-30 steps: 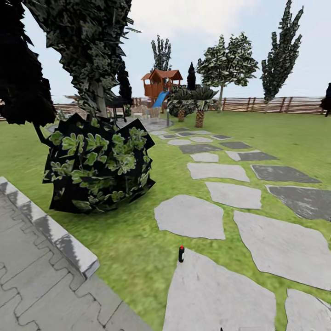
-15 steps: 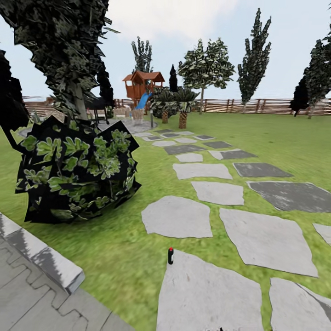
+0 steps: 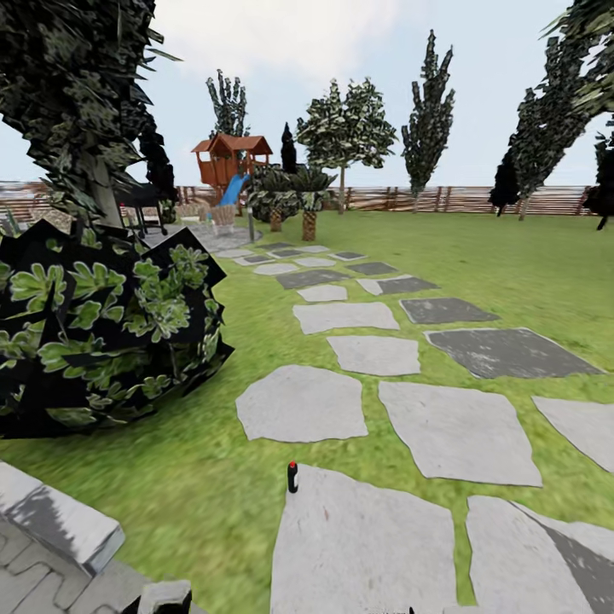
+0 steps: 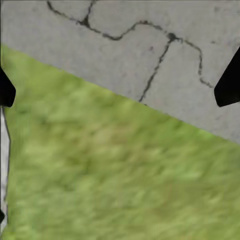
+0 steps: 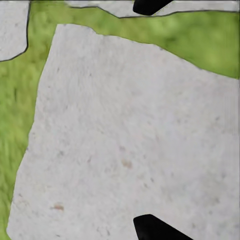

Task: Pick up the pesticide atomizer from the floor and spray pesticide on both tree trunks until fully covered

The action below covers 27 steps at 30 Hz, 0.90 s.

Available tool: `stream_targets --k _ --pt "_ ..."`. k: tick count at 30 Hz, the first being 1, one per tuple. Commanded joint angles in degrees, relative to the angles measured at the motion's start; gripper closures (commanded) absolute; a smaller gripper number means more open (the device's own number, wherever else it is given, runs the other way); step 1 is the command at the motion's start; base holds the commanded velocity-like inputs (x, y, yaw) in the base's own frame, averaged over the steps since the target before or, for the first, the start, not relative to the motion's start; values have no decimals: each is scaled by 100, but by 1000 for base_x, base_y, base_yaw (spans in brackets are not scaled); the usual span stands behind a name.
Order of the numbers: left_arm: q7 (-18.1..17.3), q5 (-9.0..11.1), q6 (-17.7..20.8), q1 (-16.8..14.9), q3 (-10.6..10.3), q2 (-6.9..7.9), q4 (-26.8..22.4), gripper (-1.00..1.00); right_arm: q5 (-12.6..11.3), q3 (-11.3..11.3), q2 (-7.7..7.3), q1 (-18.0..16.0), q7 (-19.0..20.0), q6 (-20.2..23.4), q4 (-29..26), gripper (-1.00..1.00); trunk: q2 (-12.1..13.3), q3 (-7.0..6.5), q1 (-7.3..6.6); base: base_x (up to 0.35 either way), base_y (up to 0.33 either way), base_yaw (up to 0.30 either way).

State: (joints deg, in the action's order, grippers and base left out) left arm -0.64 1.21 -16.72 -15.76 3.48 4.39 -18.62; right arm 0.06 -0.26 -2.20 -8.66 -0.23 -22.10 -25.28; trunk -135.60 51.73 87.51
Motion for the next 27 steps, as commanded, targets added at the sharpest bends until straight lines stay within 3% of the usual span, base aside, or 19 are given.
stream_targets --k 1,7,11,13,15,16,27 --pt "-7 21 -13 -81 13 -2 -12 -100 -1 -4 1 -4 -3 -19 4 -100 -2 4 -1 0 0 -234" --pt "-6 53 24 -937 19 -20 -46 -100 -8 -9 0 -4 4 -22 -37 -100 -2 1 -1 0 0 -78" --pt "79 54 30 -1240 15 -27 -47 -100 -8 -2 7 -15 0 -20 -125 -100 -2 0 -1 0 0 -10" --pt "212 51 29 -1304 5 -23 -47 -100 -7 -1 8 -40 -2 -16 -352 -100 -2 0 -1 0 0 -3" --pt "320 14 -20 -1298 -6 -13 -43 -100 -6 -1 9 -202 -9 23 -1211 -100 -2 0 -1 0 0 0" --pt "326 2 -28 -1292 -12 -15 -41 -100 -6 -1 9 -268 -10 32 -1387 -100 -2 0 -1 0 0 0" --pt "328 -48 -37 -1289 -31 -16 -29 -100 -11 -17 -6 -596 1 28 -1740 -100 -2 0 -1 79 -56 0"
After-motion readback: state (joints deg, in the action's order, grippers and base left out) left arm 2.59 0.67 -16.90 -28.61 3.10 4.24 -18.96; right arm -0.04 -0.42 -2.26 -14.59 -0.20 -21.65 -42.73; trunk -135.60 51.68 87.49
